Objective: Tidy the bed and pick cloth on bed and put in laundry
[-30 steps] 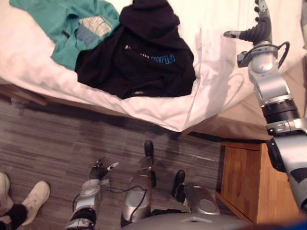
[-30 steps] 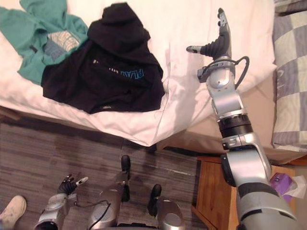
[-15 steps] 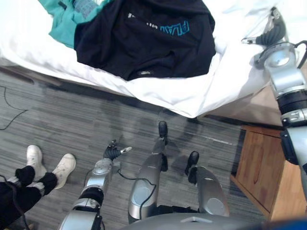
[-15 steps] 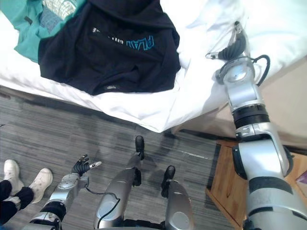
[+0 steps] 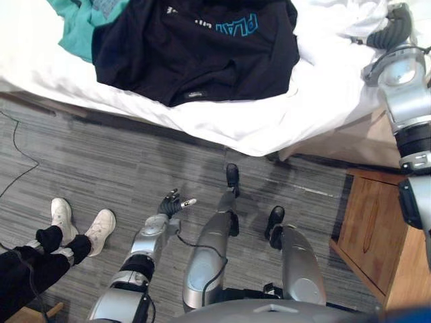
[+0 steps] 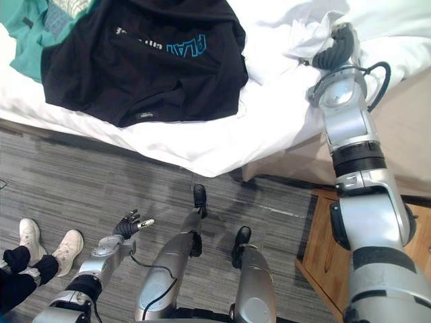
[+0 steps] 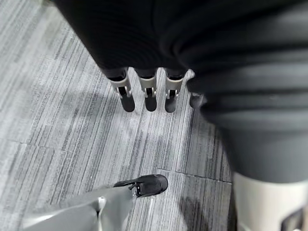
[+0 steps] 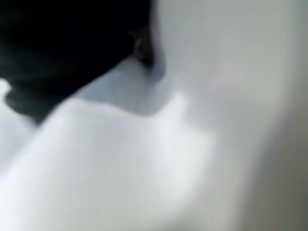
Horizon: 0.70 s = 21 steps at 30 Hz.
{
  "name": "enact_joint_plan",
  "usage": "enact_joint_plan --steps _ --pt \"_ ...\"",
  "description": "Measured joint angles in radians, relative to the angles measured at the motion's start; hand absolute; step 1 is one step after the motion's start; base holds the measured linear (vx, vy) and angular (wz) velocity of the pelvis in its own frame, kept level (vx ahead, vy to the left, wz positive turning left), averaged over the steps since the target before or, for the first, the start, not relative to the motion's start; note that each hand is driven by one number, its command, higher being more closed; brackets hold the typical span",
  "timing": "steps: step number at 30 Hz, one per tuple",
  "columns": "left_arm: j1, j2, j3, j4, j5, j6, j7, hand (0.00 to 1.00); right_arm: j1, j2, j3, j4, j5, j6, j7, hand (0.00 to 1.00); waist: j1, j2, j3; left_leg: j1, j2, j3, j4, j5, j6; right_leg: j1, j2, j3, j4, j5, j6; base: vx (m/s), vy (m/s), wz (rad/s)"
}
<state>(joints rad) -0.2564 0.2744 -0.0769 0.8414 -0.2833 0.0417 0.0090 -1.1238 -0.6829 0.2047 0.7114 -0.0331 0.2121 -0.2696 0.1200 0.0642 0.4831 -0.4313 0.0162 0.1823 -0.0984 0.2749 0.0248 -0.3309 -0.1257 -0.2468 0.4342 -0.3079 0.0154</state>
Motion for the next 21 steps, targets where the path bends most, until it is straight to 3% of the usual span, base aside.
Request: enact_joint_plan --steps 5,11,14,18,19,21 --pt "0.002 -0.037 0.0 -0.001 0.025 0.023 0.042 0.0 0.065 0.041 -0.078 -0.003 0.128 -0.034 -0.099 1.0 -0.005 -0.01 -0.005 0.034 0.002 0.005 0.0 0.0 -0.001 0.038 0.003 0.007 -0.021 0.002 0.001 0.01 -0.036 -0.03" --pt "0.015 -0.062 0.0 -0.005 0.041 0.052 0.085 0.0 0.228 0.104 -0.166 -0.172 0.158 -0.077 -0.151 1.0 -0.019 -0.015 -0.007 0.086 0.019 0.053 0.0 -0.012 -0.001 0.089 0.02 0.046 -0.073 0.038 0.007 0.0 -0.016 -0.25" --pt "0.052 -0.062 0.0 -0.031 0.046 0.063 0.096 0.0 0.383 0.173 -0.246 -0.297 0.173 -0.097 -0.186 1.0 -0.034 -0.044 -0.015 0.13 0.021 0.088 -0.001 -0.029 -0.001 0.119 0.02 0.087 -0.091 0.047 0.013 0.01 -0.011 -0.37" --pt "0.1 -0.066 -0.001 -0.038 0.064 0.071 0.11 0.0 0.596 0.275 -0.343 -0.413 0.245 -0.167 -0.244 1.0 -0.073 -0.081 -0.032 0.177 0.023 0.114 -0.001 -0.043 -0.003 0.173 0.022 0.106 -0.126 0.064 0.018 0.05 -0.021 -0.25" --pt "0.116 -0.069 -0.002 -0.038 0.068 0.074 0.113 0.0 0.661 0.311 -0.36 -0.43 0.263 -0.199 -0.256 0.0 -0.079 -0.089 -0.037 0.203 0.024 0.125 -0.001 -0.051 -0.006 0.2 0.023 0.122 -0.141 0.069 0.021 0.05 -0.021 -0.37" --pt "0.14 -0.074 -0.003 -0.038 0.071 0.074 0.122 0.0 0.74 0.352 -0.362 -0.469 0.284 -0.242 -0.256 0.0 -0.082 -0.098 -0.046 0.237 0.025 0.142 -0.004 -0.067 -0.007 0.23 0.024 0.137 -0.16 0.072 0.023 0.04 -0.027 -0.32"
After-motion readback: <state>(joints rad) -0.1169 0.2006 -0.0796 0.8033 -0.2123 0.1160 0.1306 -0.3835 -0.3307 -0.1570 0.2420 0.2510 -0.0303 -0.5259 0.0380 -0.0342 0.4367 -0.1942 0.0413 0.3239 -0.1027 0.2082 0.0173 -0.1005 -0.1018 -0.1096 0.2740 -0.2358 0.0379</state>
